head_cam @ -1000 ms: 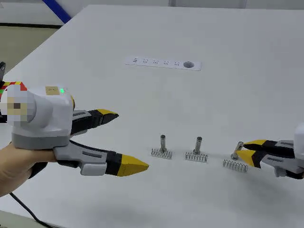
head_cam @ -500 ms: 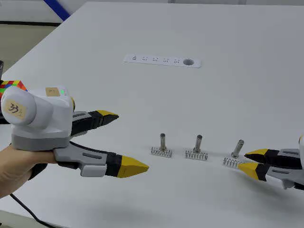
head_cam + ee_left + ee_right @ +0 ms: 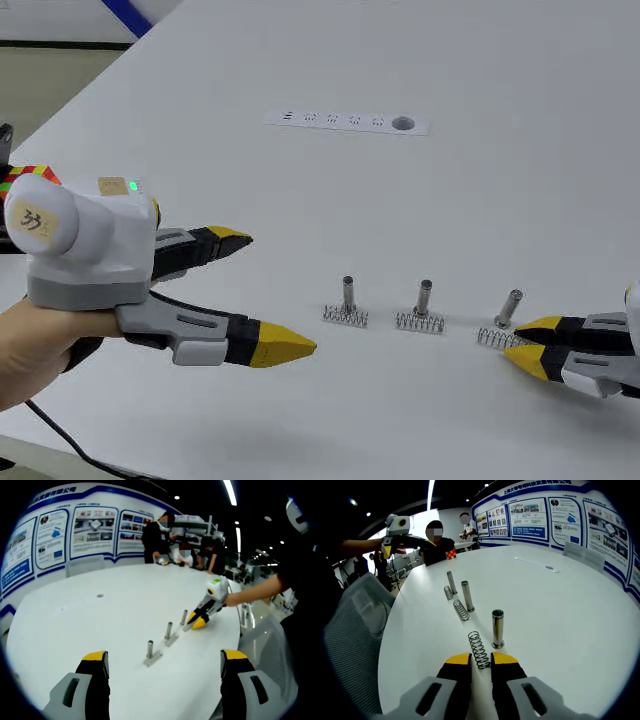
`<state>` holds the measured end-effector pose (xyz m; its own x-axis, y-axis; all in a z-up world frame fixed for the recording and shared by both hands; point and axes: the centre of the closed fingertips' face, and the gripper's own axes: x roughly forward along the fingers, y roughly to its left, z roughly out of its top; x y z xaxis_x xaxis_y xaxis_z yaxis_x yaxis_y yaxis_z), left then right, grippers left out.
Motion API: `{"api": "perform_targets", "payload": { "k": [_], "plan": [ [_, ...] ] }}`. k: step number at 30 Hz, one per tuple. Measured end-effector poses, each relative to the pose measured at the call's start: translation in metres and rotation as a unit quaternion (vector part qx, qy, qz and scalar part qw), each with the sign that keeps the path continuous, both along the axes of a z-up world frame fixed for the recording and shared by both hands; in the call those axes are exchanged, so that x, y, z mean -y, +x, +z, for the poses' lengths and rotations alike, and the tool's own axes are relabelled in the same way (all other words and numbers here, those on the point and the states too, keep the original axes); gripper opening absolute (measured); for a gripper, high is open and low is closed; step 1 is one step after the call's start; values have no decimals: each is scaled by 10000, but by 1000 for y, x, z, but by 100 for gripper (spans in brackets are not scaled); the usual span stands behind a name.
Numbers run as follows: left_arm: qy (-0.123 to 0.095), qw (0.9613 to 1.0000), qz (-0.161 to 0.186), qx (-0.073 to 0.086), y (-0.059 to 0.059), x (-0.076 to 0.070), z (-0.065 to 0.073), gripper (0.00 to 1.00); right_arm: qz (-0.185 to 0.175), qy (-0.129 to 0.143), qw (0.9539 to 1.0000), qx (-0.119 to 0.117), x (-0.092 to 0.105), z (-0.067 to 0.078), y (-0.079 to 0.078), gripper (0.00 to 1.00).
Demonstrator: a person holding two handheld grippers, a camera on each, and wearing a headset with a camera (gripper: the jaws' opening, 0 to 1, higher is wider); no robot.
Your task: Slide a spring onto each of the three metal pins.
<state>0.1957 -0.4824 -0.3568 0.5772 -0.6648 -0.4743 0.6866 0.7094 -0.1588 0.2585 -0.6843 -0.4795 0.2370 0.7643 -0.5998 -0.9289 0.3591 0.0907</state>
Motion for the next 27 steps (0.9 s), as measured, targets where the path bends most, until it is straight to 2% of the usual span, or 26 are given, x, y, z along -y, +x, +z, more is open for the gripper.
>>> {"api": "perform_targets", "payload": {
  "k": [1, 6, 10, 17, 21, 27],
  "plan": [
    [9, 10000, -3, -1, 0, 0, 0, 94, 18, 4, 10000, 49, 0, 0, 1, 15],
    [1, 10000, -18, 0, 1, 2, 0, 94, 105, 67, 9999, -13, -2, -2, -2, 12],
    [5, 10000, -46, 1, 2, 4, 0, 94, 121, 29, 9999, 60, -1, -2, -2, 12],
    [-4, 10000, -66, 37, 1, 6, 2, 94, 204, -164, 9994, 221, -1, -1, -2, 11],
    [0, 10000, -70, 56, -1, 5, 3, 94, 89, -14, 9998, 200, -2, 11, -1, 11],
    [-60, 9998, -122, 110, -4, 10, 7, 93, 411, 31, 9988, 267, -7, 35, -13, 11]
  ]
}}
